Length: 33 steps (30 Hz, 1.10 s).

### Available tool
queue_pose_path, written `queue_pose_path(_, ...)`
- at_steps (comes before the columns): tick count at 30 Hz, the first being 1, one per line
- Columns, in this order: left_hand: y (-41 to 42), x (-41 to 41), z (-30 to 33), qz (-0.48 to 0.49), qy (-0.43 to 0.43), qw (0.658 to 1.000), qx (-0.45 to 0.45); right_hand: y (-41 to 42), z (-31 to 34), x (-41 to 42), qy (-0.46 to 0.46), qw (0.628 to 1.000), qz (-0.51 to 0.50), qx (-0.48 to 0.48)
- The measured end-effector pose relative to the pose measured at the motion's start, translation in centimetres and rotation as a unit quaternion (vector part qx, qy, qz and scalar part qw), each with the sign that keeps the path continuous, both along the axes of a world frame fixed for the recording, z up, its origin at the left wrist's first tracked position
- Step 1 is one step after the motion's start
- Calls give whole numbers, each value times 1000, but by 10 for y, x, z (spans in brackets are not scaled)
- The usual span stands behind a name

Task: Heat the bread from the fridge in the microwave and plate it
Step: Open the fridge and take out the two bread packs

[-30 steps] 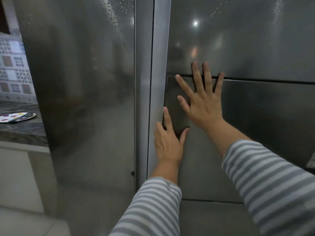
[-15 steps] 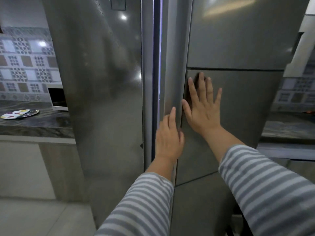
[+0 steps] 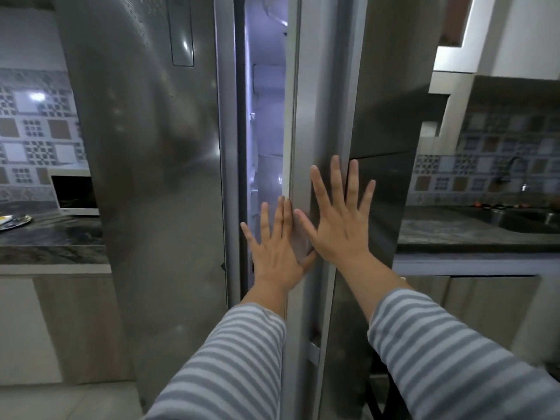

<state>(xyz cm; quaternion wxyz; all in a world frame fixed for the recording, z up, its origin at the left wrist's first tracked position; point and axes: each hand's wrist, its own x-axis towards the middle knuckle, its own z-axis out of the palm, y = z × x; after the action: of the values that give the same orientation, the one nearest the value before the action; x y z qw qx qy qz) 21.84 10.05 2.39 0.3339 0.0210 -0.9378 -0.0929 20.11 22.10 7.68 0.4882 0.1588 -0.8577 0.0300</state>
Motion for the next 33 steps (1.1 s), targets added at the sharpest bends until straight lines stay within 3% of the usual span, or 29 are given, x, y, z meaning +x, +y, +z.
queue_pose_path(7,52,31,-6,-28,40,998,-24,73,-2,31,9,1000,-11,7)
queue_pose_path(17,145,51,-15,-88,53,995,9,170,-2,61,-4,999,-35,14)
queue_pose_path(33,214,56,1,-98,7,995,-13,252,-9,92,-21,989,-138,-39)
